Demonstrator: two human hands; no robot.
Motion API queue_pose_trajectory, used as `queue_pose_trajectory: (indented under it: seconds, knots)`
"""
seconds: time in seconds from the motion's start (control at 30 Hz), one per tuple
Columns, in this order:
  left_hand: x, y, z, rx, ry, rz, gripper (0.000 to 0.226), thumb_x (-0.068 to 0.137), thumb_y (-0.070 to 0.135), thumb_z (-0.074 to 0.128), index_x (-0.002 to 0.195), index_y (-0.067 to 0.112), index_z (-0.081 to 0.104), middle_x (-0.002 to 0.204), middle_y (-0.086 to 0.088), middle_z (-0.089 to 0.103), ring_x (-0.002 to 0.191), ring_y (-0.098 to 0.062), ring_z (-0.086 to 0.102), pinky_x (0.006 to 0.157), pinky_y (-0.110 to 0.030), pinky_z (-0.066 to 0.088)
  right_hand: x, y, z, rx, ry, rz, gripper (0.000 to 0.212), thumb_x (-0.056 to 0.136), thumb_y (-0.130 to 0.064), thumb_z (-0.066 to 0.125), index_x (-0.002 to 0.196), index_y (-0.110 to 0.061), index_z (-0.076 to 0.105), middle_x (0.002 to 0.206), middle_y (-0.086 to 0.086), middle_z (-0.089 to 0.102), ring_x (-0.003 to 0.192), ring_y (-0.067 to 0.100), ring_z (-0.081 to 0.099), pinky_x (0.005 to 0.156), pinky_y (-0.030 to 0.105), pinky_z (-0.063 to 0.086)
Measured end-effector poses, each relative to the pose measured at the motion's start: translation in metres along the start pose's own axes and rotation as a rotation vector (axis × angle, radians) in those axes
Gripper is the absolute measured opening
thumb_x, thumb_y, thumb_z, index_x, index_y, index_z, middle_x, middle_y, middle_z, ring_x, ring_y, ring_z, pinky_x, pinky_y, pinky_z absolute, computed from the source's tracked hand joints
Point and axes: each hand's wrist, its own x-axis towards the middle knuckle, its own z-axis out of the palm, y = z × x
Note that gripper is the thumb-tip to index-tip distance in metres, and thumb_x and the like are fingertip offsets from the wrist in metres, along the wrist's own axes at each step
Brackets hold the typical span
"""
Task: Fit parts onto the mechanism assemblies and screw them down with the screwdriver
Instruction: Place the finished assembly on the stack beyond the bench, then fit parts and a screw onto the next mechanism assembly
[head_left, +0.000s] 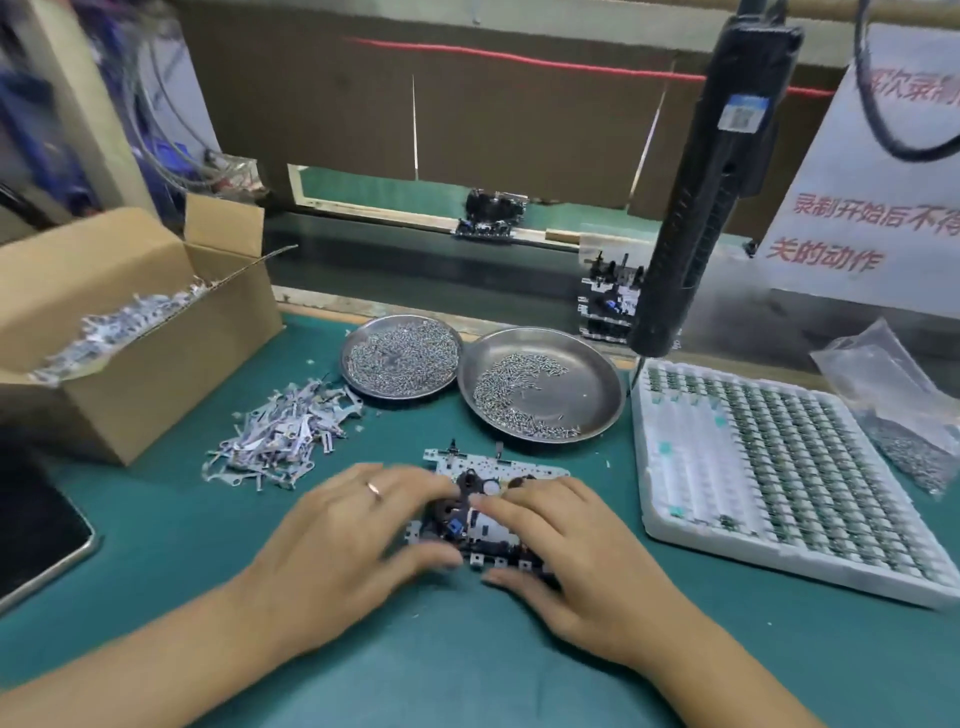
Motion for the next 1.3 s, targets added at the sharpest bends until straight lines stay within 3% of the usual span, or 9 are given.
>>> queue_pose_trajectory:
  seconds: [0.17,0.3,0.47,0.7,0.83,0.93,1.07,1.2,1.3]
  knots:
    - [0.024,-0.052,-0.019,0.378,-0.081,-0.278,0.035,0.091,0.038,0.052,0.104,0.011,0.069,0.095,-0.007,0.07,0.09,-0.03,0.065,0.091,-0.038,0.033,-0.002,0.001,0.002,0.023,0.019,0.106,0.047,0.087,-0.029,0.063,0.131,-0.012,0.054,0.114,0.001,0.062,0.105,0.018,0.053,0.091,0.031,0.04]
    - [0.025,-0.068,-0.017,0.401,-0.24,-0.494,0.037,0.09,0.045,0.056,0.118,0.022,0.061,0.111,0.0,0.066,0.109,-0.024,0.057,0.106,-0.04,0.018,-0.002,0.001,0.002,0.028,0.019,0.131,0.047,0.086,-0.028,0.064,0.13,-0.012,0.055,0.115,0.002,0.062,0.106,0.017,0.052,0.091,0.03,0.039]
    - [0.023,-0.072,-0.014,0.367,-0.13,-0.414,0.025,0.085,0.033,0.068,0.104,0.017,0.069,0.097,-0.002,0.072,0.094,-0.027,0.065,0.096,-0.039,0.028,-0.002,0.001,0.0,0.029,0.017,0.138,0.045,0.085,-0.028,0.065,0.126,-0.012,0.058,0.112,0.001,0.062,0.105,0.016,0.053,0.091,0.029,0.041]
    - [0.025,-0.072,-0.025,0.074,0.019,-0.499,0.012,0.082,0.018,0.073,0.094,0.016,0.074,0.084,-0.001,0.073,0.079,-0.025,0.066,0.085,-0.038,0.044,-0.002,0.001,0.0,0.049,0.024,0.153,0.042,0.086,-0.03,0.064,0.123,-0.012,0.061,0.113,0.0,0.062,0.106,0.014,0.053,0.091,0.031,0.044]
    - [0.029,-0.074,-0.031,0.124,0.174,-0.437,0.011,0.085,0.015,0.07,0.094,0.011,0.074,0.087,-0.002,0.074,0.069,-0.02,0.058,0.08,-0.029,0.038,-0.002,0.001,0.0,0.047,0.029,0.151,0.041,0.085,-0.031,0.064,0.122,-0.013,0.062,0.113,-0.001,0.063,0.106,0.013,0.052,0.09,0.031,0.046]
    - [0.034,-0.076,-0.038,0.038,0.262,-0.49,0.017,0.087,0.013,0.068,0.102,0.01,0.072,0.094,-0.002,0.072,0.081,-0.014,0.061,0.079,-0.025,0.042,-0.002,0.001,-0.001,0.053,0.029,0.154,0.041,0.086,-0.03,0.064,0.122,-0.012,0.062,0.112,0.0,0.063,0.105,0.014,0.052,0.09,0.031,0.045]
    - [0.034,-0.079,-0.036,-0.085,0.152,-0.553,0.021,0.087,0.005,0.065,0.106,0.013,0.071,0.091,-0.006,0.072,0.082,-0.02,0.066,0.078,-0.028,0.049,-0.002,0.001,-0.001,0.061,0.024,0.154,0.038,0.086,-0.03,0.064,0.119,-0.012,0.064,0.111,0.001,0.063,0.104,0.017,0.056,0.088,0.036,0.049]
    - [0.031,-0.078,-0.038,-0.138,0.232,-0.583,0.025,0.089,0.006,0.063,0.112,0.015,0.069,0.093,0.0,0.07,0.081,-0.009,0.064,0.07,0.001,0.04,-0.002,0.002,0.0,0.066,0.022,0.152,0.035,0.087,-0.031,0.063,0.117,-0.013,0.065,0.111,0.0,0.062,0.103,0.017,0.057,0.087,0.035,0.048]
    - [0.031,-0.075,-0.042,-0.093,0.277,-0.524,0.027,0.091,0.008,0.061,0.116,0.015,0.068,0.097,0.005,0.068,0.089,-0.008,0.064,0.082,-0.002,0.04,-0.003,0.003,0.002,0.077,0.021,0.152,0.033,0.087,-0.031,0.063,0.115,-0.014,0.065,0.111,-0.001,0.062,0.103,0.017,0.056,0.088,0.036,0.047]
